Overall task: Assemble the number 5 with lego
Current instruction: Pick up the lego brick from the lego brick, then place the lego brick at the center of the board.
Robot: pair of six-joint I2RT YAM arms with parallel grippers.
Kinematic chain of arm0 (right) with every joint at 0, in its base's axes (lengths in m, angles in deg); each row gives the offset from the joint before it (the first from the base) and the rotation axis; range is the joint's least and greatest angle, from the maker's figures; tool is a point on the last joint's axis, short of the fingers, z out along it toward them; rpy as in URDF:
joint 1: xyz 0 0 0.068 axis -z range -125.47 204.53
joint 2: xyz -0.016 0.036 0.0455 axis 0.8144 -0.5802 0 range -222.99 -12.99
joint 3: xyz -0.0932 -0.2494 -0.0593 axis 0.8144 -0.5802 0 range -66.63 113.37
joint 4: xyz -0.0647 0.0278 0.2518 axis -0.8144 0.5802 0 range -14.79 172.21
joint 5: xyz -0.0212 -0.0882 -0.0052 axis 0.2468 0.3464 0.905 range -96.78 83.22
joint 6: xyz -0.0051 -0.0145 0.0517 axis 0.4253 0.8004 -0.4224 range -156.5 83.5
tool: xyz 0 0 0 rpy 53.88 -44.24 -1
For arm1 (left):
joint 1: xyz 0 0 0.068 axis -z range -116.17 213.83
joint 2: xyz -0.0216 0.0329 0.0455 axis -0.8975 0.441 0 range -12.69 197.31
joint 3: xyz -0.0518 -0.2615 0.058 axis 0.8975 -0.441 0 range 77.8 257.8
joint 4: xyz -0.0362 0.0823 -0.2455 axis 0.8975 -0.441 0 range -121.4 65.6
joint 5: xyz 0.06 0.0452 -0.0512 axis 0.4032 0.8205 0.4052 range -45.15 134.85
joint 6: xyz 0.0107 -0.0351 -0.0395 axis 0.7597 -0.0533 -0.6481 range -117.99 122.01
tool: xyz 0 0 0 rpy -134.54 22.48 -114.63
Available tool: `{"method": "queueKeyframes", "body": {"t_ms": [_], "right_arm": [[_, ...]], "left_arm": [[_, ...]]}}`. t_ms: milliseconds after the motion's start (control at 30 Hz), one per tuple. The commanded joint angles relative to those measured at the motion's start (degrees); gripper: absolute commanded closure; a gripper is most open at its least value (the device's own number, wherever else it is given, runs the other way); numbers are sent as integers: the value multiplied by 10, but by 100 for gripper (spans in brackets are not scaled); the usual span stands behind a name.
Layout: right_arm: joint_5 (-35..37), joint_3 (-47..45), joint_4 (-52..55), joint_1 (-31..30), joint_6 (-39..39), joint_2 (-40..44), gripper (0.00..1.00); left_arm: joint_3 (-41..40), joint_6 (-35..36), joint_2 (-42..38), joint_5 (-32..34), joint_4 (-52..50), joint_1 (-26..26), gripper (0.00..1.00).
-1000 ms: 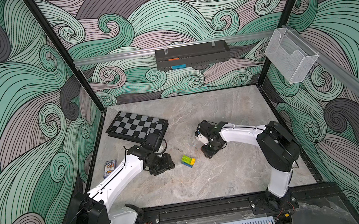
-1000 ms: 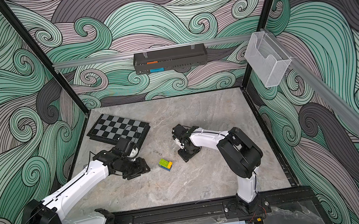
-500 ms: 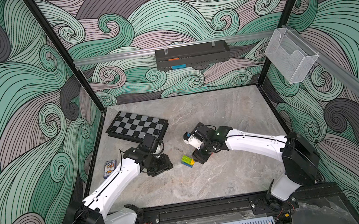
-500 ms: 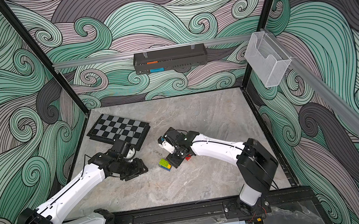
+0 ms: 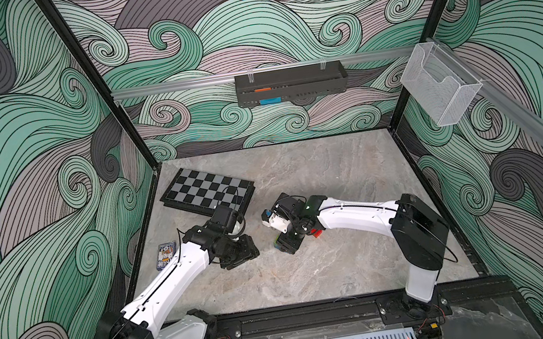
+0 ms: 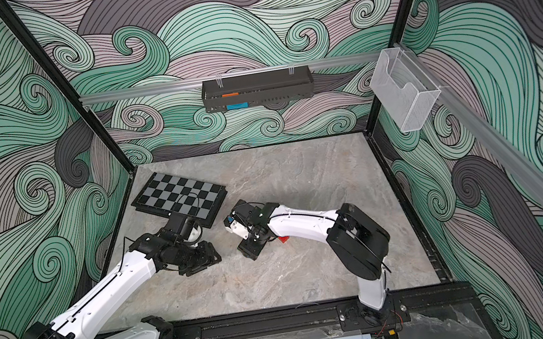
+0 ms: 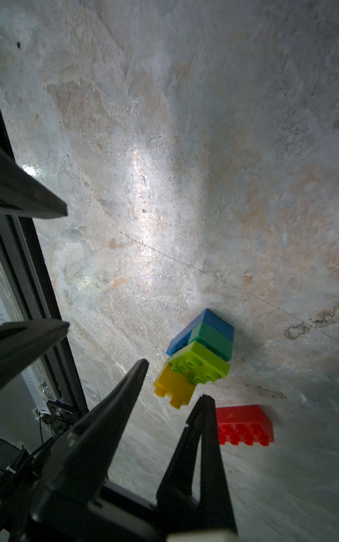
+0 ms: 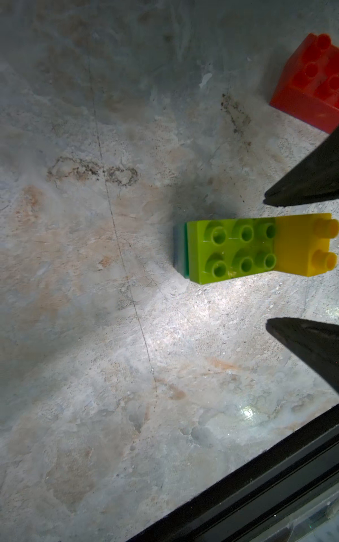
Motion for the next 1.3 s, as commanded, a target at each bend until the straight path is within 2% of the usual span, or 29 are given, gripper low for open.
{"method": "queueKeyframes", "body": {"t_ms": [0,200,333,467,667,900,1033,1267], "right_arm": [[-2,17,-3,-1,9,-17,38],[6,28,-1,-2,13,-38,45],[9,38,8,-2,17,-39,61],[23,47,20,-1,23,-35,68],[29,59,58,9,13,-17,70],[17,51,120,69,-17,-3,70],[-9,42,128,97,-28,-25,71],[-26,61,134,98,-30,-75,71]], "left_arm": [[-2,11,-11,3,-18,-8,41],[-2,16,-12,1,-22,-15,41],[-3,19,-9,-2,-19,-19,42],[-2,21,-3,-6,-16,-21,42],[0,23,-1,-9,-15,-23,42],[1,24,2,-12,-11,-25,42],[1,23,8,-18,-7,-25,42],[-3,21,5,-21,-7,-25,42]]}}
